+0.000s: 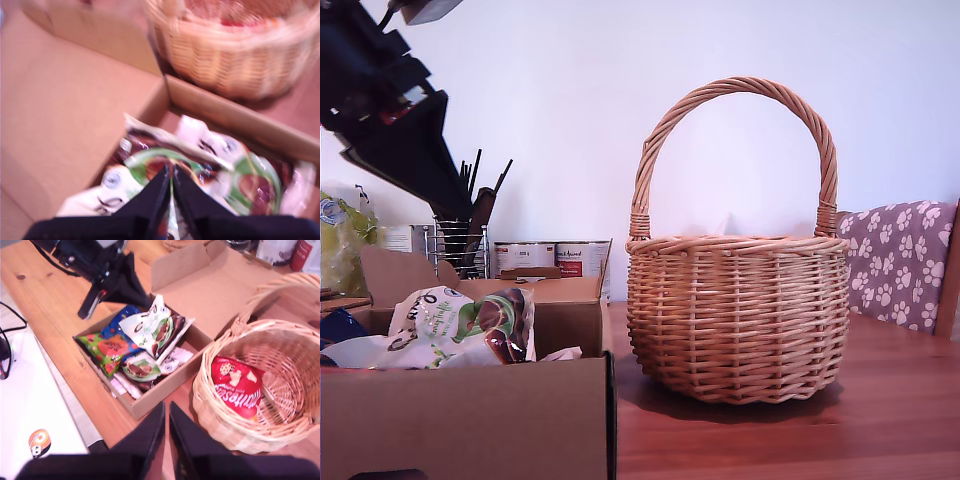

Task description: Move the bags of Easter eggs from the cardboard box on the left into the woven basket on the right side.

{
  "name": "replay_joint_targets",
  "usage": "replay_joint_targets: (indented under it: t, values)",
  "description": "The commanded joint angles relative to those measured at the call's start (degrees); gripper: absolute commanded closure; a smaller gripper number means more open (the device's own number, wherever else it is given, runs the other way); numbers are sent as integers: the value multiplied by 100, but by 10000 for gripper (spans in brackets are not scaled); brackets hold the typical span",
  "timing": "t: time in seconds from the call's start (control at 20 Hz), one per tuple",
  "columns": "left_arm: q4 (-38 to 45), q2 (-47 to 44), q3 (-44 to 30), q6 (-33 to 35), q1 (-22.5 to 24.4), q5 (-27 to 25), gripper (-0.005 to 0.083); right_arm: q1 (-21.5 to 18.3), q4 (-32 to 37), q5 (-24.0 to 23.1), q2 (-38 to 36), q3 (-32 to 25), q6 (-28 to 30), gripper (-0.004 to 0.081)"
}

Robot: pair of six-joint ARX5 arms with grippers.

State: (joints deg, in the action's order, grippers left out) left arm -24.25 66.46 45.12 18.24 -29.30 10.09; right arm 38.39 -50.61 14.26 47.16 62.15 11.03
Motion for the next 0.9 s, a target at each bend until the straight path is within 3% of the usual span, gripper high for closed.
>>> replay_joint_targets:
  t: [0.0,0.1,0.15,0.25,0.45,0.65,0.85]
  values:
    - [7,44,-17,164,9,216,519,22,44,13,31,57,33,783]
    - [214,184,-17,520,9,197,74,22,46,13,68,57,33,783]
    - [409,282,-17,579,4,50,-28,22,48,13,74,57,35,783]
    - [745,531,-17,199,-9,-186,-10,22,50,13,92,57,35,783]
    - [1128,1019,2,-2052,-120,-643,-9,22,46,15,96,57,42,783]
    - [955,1416,205,-3882,-487,-1200,-10,22,44,13,96,57,44,783]
    - [391,1845,498,-4597,-573,-1659,-9,22,39,15,96,57,101,783]
